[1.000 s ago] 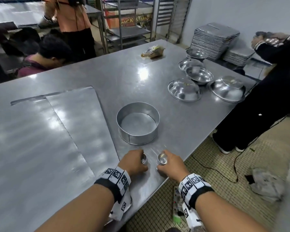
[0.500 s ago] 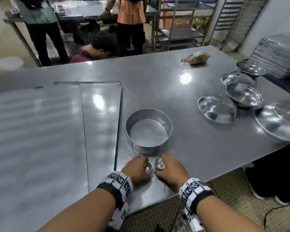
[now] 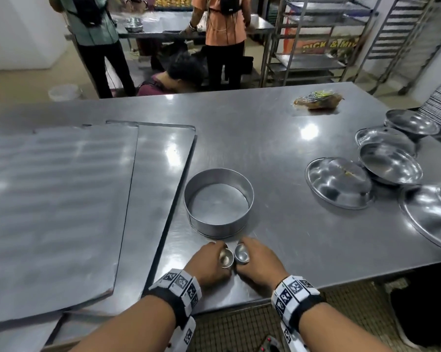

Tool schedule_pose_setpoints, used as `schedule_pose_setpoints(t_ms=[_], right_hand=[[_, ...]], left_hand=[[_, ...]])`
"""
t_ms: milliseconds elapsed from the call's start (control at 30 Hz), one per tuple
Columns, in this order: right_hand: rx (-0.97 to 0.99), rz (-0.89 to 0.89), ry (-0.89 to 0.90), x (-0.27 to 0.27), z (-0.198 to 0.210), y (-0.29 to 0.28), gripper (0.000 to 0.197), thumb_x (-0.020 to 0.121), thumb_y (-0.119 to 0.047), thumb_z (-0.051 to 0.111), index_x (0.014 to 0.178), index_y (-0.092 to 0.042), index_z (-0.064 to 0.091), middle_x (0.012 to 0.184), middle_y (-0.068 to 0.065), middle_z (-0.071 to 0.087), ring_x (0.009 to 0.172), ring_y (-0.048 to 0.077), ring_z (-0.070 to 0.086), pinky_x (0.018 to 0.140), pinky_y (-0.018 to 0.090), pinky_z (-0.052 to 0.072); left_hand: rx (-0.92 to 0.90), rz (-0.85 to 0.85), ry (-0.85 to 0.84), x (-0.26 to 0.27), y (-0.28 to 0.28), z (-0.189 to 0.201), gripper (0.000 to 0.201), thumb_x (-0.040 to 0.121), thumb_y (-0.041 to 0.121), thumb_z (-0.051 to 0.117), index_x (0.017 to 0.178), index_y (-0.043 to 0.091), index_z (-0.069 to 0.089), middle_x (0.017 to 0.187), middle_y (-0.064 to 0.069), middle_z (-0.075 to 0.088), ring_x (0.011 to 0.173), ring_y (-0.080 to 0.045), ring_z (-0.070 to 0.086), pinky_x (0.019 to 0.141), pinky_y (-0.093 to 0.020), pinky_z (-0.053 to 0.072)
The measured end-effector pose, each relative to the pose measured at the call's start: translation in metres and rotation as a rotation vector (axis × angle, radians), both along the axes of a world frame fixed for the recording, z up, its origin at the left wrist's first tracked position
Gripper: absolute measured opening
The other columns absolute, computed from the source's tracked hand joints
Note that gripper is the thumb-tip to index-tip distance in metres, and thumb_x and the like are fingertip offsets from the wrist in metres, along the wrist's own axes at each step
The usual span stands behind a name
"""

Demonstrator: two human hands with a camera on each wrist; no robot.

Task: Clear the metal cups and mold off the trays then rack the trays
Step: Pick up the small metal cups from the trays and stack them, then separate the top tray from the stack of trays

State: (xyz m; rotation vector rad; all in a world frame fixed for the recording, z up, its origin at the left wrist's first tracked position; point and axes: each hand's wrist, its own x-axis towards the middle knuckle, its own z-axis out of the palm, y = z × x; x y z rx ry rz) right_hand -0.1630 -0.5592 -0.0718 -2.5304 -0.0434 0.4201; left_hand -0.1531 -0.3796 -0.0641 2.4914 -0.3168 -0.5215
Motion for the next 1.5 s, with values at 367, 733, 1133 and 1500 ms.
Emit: schedule_pose_setpoints(t_ms=[367,733,1133,1500], right_hand=[[0.156,-0.050,0.171,0.051,0.047,-0.058,0.056,0.078,-0.041,0.060,0.133,-0.032,0.052,0.133,0.002,0.058,0.109,0.016,0.059,0.099,0.035,0.044],[0.130,-0.227,0.027,0.103,0.039,-0.008,0.056,0.091,-0.030,0.056,0.142,-0.020,0.035,0.134,0.013,0.059,0.117,0.037,0.058,0.097,0.043,0.047],[0.005,-0.254,-0.145,0.074,0.043,-0.030,0.049,0.089,-0.044,0.058,0.131,-0.020,0.050,0.130,0.013,0.056,0.122,0.033,0.050,0.097,0.043,0.044],[0.295,-0.052,-0.289,0.093,0.117,0.146,0.032,0.094,-0.042,0.059,0.118,-0.022,0.064,0.110,-0.003,0.066,0.098,0.015,0.061,0.081,0.029,0.044]], left_hand=[[-0.036,0.318,0.123,0.051,0.085,0.033,0.030,0.087,0.025,0.064,0.114,0.012,0.064,0.093,-0.004,0.075,0.076,-0.020,0.074,0.077,-0.035,0.061],[-0.155,0.498,0.011,0.067,0.050,0.030,0.061,0.085,0.038,0.063,0.140,0.017,0.045,0.133,-0.008,0.063,0.118,-0.029,0.060,0.093,-0.032,0.046],[-0.113,0.452,0.014,0.042,0.049,0.033,0.069,0.090,0.056,0.061,0.144,0.014,0.049,0.144,-0.008,0.058,0.129,-0.024,0.056,0.106,-0.034,0.044],[-0.008,0.610,-0.066,0.041,0.230,0.090,0.053,0.091,0.053,0.064,0.129,0.017,0.062,0.124,-0.007,0.068,0.108,-0.023,0.064,0.092,-0.035,0.052]])
